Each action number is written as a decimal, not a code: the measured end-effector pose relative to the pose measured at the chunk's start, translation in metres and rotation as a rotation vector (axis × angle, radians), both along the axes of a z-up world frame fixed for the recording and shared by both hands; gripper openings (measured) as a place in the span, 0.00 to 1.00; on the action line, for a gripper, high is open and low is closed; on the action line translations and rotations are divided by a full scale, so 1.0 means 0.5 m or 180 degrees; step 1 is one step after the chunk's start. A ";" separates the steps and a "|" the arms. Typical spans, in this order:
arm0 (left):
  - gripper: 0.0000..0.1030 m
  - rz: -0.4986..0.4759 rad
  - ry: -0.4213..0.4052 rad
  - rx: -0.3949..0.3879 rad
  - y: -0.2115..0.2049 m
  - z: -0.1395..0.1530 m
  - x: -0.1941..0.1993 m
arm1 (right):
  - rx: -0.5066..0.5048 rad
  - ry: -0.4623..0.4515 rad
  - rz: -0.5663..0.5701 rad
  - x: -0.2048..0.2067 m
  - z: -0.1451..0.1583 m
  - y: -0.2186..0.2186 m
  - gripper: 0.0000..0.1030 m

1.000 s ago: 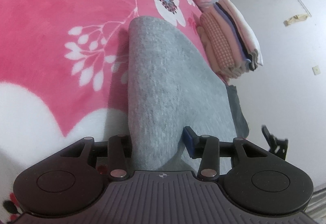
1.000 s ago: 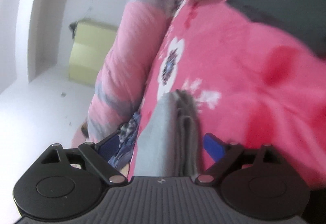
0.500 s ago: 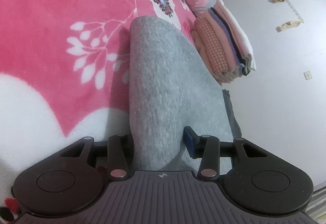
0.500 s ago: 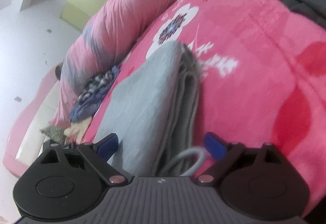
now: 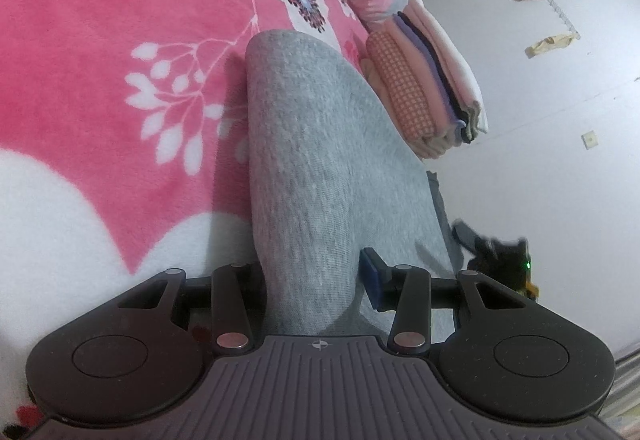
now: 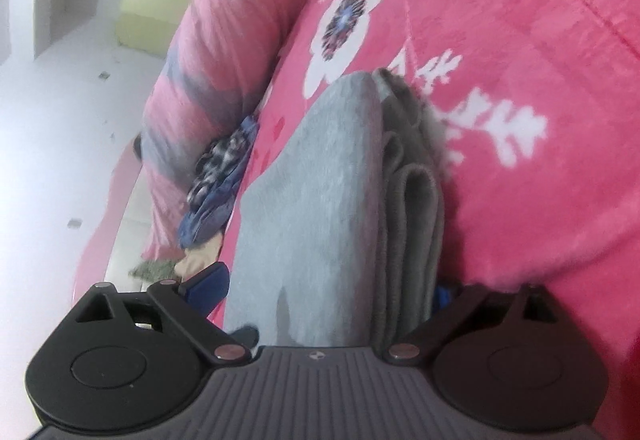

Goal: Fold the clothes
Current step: 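Lift the folded grey fleece with the right gripper toward the clothes stack, then carry the grey fleece with the right gripper beside the clothes stack, then lower the grey fleece onto the dark cloth and open the right gripper, then pull both open grippers back from the folded grey fleece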

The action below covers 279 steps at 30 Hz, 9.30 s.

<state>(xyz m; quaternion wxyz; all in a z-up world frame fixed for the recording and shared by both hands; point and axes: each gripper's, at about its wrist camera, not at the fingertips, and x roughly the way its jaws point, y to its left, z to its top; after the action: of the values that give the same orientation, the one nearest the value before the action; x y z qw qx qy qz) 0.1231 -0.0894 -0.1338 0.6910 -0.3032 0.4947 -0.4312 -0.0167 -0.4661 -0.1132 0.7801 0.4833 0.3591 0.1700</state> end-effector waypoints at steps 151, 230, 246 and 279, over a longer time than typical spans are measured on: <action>0.47 -0.1373 -0.2948 0.0463 -0.757 0.093 -0.229 | -0.3682 0.0049 -0.1509 0.061 0.074 -0.503 0.27; 0.92 -0.0967 -0.2918 0.0978 -0.486 0.308 -0.389 | -0.2559 0.0214 -0.2749 -0.435 0.228 -0.052 0.48; 1.00 -0.0644 -0.2915 0.0787 -0.335 0.346 -0.442 | -0.2866 0.0143 -0.2807 -0.491 0.281 0.109 0.98; 1.00 -0.0531 -0.2801 0.1342 -0.319 0.316 -0.465 | -0.3650 0.0620 -0.3061 -0.486 0.267 0.200 1.00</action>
<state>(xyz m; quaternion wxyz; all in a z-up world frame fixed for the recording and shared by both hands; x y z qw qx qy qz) -0.1095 -0.2490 0.0242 0.8438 0.0946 0.2551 -0.4627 -0.2599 -0.3661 0.0201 0.8624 0.1179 0.2081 -0.4462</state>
